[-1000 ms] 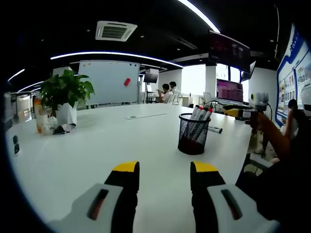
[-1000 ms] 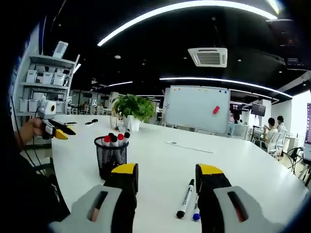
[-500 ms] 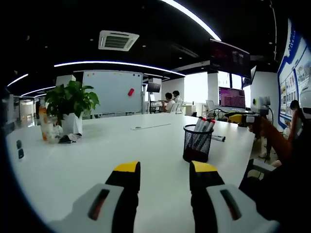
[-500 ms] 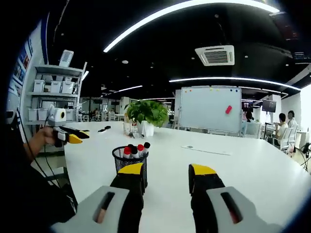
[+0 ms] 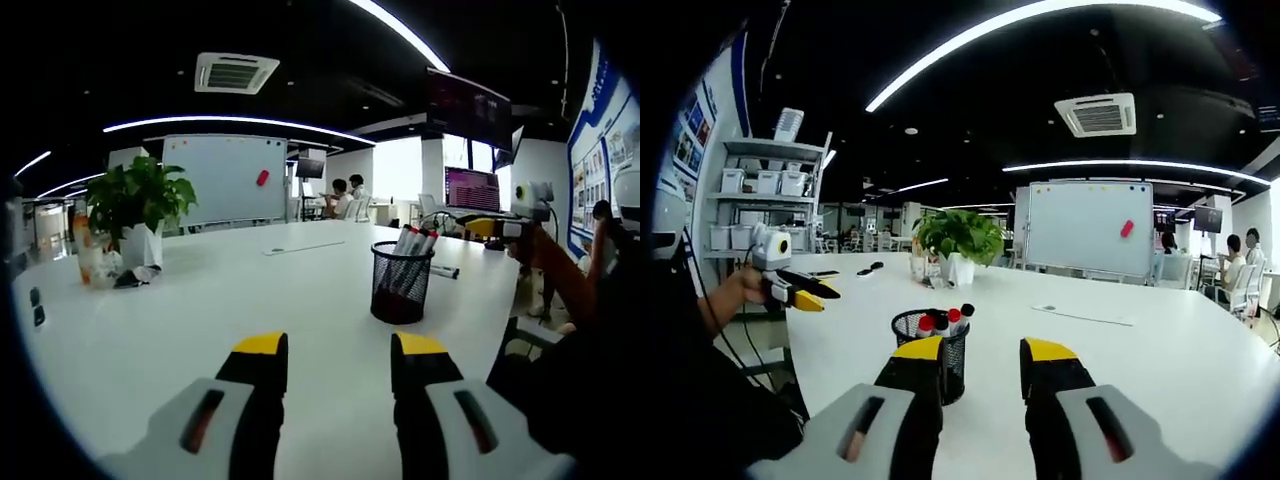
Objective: Pick up the whiteboard markers from the pen holder and place them facing the whiteboard neatly
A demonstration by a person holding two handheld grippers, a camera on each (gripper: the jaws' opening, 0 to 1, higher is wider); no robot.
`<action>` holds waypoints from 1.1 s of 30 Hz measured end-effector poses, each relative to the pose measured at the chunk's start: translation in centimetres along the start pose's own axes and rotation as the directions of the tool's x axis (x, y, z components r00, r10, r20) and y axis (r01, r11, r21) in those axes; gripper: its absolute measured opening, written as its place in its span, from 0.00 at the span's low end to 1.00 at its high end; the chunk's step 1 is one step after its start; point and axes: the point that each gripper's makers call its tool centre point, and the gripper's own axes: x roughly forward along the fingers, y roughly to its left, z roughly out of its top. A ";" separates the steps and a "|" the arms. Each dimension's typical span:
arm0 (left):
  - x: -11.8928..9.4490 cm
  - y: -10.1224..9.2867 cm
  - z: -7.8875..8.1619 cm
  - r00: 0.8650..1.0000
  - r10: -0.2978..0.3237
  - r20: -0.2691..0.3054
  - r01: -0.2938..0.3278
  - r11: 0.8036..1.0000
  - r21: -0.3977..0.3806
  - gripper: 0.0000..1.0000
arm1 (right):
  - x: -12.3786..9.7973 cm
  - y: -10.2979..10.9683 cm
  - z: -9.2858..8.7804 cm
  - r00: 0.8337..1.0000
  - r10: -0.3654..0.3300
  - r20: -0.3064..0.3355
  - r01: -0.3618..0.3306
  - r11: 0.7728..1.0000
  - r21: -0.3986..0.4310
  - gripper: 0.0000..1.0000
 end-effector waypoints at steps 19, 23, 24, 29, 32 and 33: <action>0.2 -0.2 -0.7 1.000 -0.007 -0.017 0.007 1.000 -0.006 0.42 | 2.6 3.8 -0.5 0.995 0.097 -0.024 -0.098 0.994 -0.043 0.27; 0.2 -0.4 -0.8 1.000 -0.011 -0.021 0.011 1.000 -0.004 0.42 | 3.0 4.4 -0.6 0.993 0.113 -0.026 -0.114 0.993 -0.041 0.27; 0.2 -0.4 -0.8 1.000 -0.012 -0.021 0.012 1.000 -0.004 0.42 | 3.1 4.6 -0.6 0.993 0.116 -0.026 -0.117 0.992 -0.042 0.27; 0.2 -0.4 -0.8 1.000 -0.013 -0.022 0.012 1.000 -0.005 0.42 | 3.5 4.8 -0.7 0.992 0.123 -0.027 -0.124 0.991 -0.042 0.26; 0.3 -0.4 -0.9 1.000 -0.012 -0.023 0.012 1.000 -0.005 0.42 | 3.6 4.8 -0.5 0.992 0.126 -0.021 -0.127 0.991 -0.040 0.26; 0.3 -0.4 -0.9 1.000 -0.013 -0.024 0.013 1.000 -0.005 0.42 | 3.6 4.8 -0.5 0.992 0.127 -0.021 -0.128 0.991 -0.040 0.26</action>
